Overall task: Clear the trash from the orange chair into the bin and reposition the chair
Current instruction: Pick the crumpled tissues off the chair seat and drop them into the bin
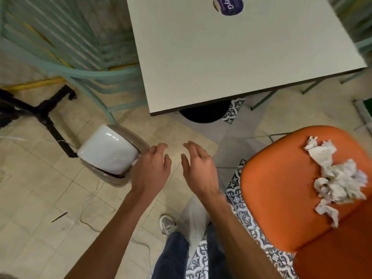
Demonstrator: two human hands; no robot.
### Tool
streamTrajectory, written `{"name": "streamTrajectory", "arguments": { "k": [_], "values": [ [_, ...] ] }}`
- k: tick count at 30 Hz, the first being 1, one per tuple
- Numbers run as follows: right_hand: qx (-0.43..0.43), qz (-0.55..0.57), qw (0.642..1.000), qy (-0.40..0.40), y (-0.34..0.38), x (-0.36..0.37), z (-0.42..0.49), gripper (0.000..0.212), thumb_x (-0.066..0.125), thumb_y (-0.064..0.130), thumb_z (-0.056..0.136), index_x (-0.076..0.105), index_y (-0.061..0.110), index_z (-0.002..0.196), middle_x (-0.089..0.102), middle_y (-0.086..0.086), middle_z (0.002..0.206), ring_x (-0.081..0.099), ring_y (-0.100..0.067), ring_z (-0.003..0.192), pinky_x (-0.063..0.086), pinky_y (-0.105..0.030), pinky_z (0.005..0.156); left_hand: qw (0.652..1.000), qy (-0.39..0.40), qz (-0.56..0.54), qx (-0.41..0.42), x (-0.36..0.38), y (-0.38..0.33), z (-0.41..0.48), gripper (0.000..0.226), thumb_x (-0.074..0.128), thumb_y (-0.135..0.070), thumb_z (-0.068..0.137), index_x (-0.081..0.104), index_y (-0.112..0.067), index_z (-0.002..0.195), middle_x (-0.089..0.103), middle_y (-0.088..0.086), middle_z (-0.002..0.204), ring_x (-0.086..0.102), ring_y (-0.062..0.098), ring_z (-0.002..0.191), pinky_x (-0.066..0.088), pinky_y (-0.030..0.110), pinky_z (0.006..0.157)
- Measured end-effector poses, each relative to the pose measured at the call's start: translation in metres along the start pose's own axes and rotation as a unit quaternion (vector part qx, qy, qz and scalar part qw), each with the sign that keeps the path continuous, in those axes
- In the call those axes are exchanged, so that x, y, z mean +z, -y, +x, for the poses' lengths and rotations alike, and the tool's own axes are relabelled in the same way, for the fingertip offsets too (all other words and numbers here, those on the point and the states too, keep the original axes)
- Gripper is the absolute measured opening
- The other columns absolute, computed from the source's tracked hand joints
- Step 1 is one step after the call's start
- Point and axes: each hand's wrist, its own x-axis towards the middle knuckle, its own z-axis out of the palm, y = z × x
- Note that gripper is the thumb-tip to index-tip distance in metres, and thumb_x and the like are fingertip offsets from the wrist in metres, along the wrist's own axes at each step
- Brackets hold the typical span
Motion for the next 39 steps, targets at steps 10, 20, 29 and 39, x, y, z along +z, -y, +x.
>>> {"name": "streamTrajectory", "arguments": {
  "k": [10,20,29,39],
  "values": [
    [0.117,-0.005,0.989,-0.085,-0.147,-0.1,-0.016,0.034,0.051,0.031,0.106,0.058,0.017,0.136,0.064,-0.005,0.137,0.064,-0.031,0.117,0.055,-0.047,0.096,0.993,0.034,-0.028,0.108,0.045,-0.181,0.041,0.026,0.059,-0.027,0.099,0.065,-0.022,0.123,0.073,0.003,0.103,0.067,0.026,0.093,0.057,0.04,0.064],
    [0.268,-0.023,0.959,-0.093,-0.32,-0.188,-0.026,0.031,0.064,0.023,0.103,0.059,0.019,0.133,0.065,-0.004,0.132,0.064,-0.031,0.113,0.058,-0.042,0.078,0.971,0.128,-0.02,0.199,0.145,-0.353,0.084,0.024,0.056,-0.026,0.101,0.061,-0.028,0.124,0.07,-0.003,0.113,0.067,0.022,0.101,0.056,0.038,0.069],
    [0.356,-0.119,0.926,-0.044,-0.473,-0.223,-0.005,0.035,0.07,0.014,0.095,0.06,0.016,0.129,0.064,-0.006,0.132,0.065,-0.036,0.108,0.057,-0.045,0.078,0.939,0.199,-0.011,0.28,0.268,-0.462,0.134,0.024,0.055,-0.021,0.102,0.059,-0.027,0.125,0.069,0.001,0.117,0.069,0.026,0.096,0.061,0.046,0.077],
    [0.307,-0.178,0.933,0.054,-0.561,-0.198,0.021,0.06,0.063,0.007,0.096,0.045,0.026,0.151,0.046,-0.017,0.15,0.059,-0.043,0.118,0.057,-0.051,0.089,0.895,0.281,0.041,0.343,0.371,-0.534,0.188,0.069,0.057,-0.002,0.099,0.036,-0.03,0.157,0.028,0.0,0.166,0.045,0.035,0.14,0.048,0.047,0.111]
  ]
}}
